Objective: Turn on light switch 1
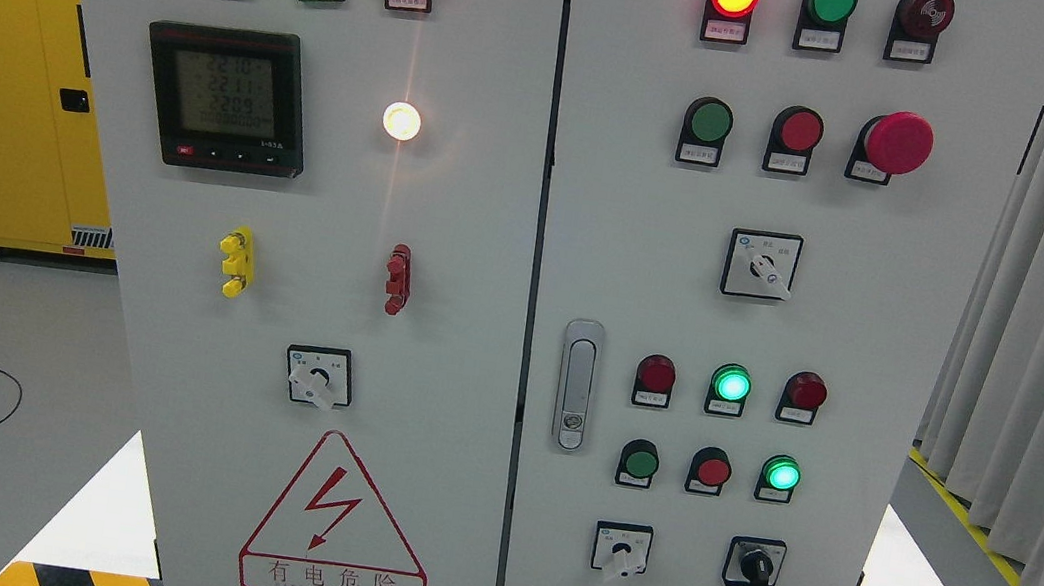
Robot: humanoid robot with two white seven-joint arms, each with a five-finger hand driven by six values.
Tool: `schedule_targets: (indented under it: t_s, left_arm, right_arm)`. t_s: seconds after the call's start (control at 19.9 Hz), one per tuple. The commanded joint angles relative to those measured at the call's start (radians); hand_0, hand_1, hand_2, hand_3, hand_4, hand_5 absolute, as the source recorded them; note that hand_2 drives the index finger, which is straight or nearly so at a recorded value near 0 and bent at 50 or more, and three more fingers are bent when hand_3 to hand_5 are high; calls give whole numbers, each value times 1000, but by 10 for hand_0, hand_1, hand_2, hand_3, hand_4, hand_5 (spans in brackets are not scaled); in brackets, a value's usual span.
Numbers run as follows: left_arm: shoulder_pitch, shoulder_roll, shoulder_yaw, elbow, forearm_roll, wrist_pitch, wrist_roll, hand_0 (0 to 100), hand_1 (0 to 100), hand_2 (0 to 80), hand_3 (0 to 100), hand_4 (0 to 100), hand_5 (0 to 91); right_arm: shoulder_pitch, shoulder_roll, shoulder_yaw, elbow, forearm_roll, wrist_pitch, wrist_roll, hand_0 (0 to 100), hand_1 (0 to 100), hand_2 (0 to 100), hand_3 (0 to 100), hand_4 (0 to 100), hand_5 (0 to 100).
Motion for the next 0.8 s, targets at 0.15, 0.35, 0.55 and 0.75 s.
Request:
schedule_targets:
  t_s: [0.15, 0.35, 0.55, 0.75]
  left_arm:
    - [0, 13, 32, 786, -4, 33, -116, 138, 165, 0, 99, 152, 0]
    - [-8, 18, 14, 878, -88, 229, -109, 133, 126, 0, 0, 0, 0]
    - [-11, 13, 9, 938, -150, 316, -92, 173, 88, 0, 0, 0, 0]
    - [-31, 13, -21, 952, -239, 408, -37, 180, 62, 0, 0, 0, 0]
  right_arm:
    - [0, 0, 0, 0, 1, 0, 0, 0, 500, 40, 0, 0, 0]
    - [0, 0, 0, 0, 1, 0, 0, 0, 500, 40, 0, 0, 0]
    - [0, 0, 0, 0, 1, 0, 0, 0, 500, 40, 0, 0, 0]
    - [0, 0, 0, 0, -1, 0, 0, 0, 500, 40, 0, 0, 0]
